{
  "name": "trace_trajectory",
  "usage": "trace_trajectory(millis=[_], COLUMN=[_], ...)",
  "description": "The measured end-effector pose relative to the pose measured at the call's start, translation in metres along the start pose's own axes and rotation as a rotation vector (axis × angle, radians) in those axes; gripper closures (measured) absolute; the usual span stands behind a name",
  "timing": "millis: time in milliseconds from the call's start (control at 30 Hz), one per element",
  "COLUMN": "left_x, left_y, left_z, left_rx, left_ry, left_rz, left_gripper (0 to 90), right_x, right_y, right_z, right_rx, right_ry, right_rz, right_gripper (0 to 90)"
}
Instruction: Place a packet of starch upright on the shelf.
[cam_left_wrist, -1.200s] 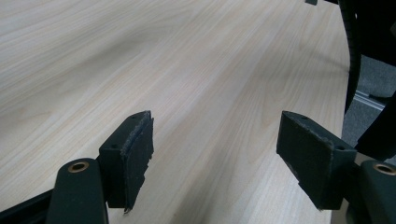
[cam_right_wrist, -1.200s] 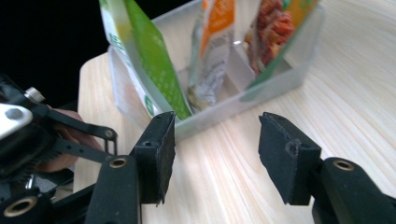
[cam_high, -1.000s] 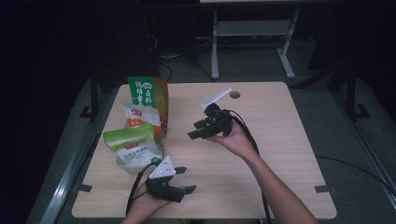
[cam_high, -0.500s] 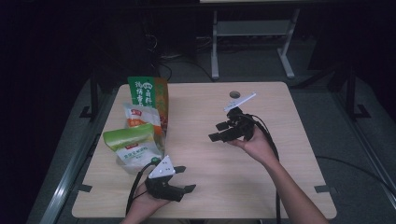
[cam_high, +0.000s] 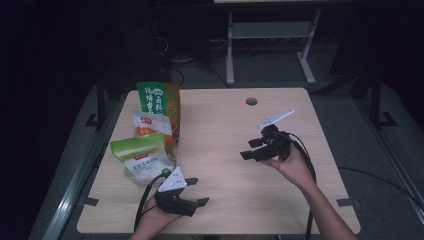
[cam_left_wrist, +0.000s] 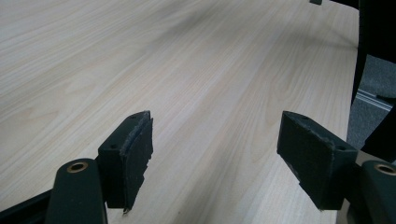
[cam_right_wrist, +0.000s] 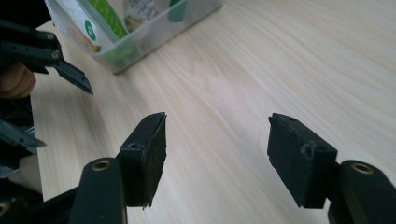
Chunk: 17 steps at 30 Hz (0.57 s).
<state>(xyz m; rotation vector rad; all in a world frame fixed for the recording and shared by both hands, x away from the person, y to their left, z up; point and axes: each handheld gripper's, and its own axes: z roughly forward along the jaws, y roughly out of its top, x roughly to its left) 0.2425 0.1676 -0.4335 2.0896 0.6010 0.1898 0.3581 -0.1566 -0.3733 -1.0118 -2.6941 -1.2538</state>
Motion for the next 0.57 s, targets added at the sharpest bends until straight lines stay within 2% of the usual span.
trace_trajectory(millis=[67,333,567], left_x=[0.0,-0.001,-0.003], left_y=[0.0,-0.001,-0.002], left_z=[0.001,0.003,0.001], left_rx=[0.002,0.006,0.005], left_ry=[0.0,-0.004,-0.003], left_rz=[0.001,0.008,0.007], left_gripper=[26.3,26.3,26.3], right_x=[-0.002,-0.003,0.002], right_y=[-0.011,-0.036,-0.062], right_z=[-0.005,-0.012,-0.017], right_rx=[-0.007,-0.006,-0.012], right_ry=[-0.006,-0.016,-0.031], right_rz=[0.018,0.05,0.057], right_gripper=[36.7,36.2,34.1])
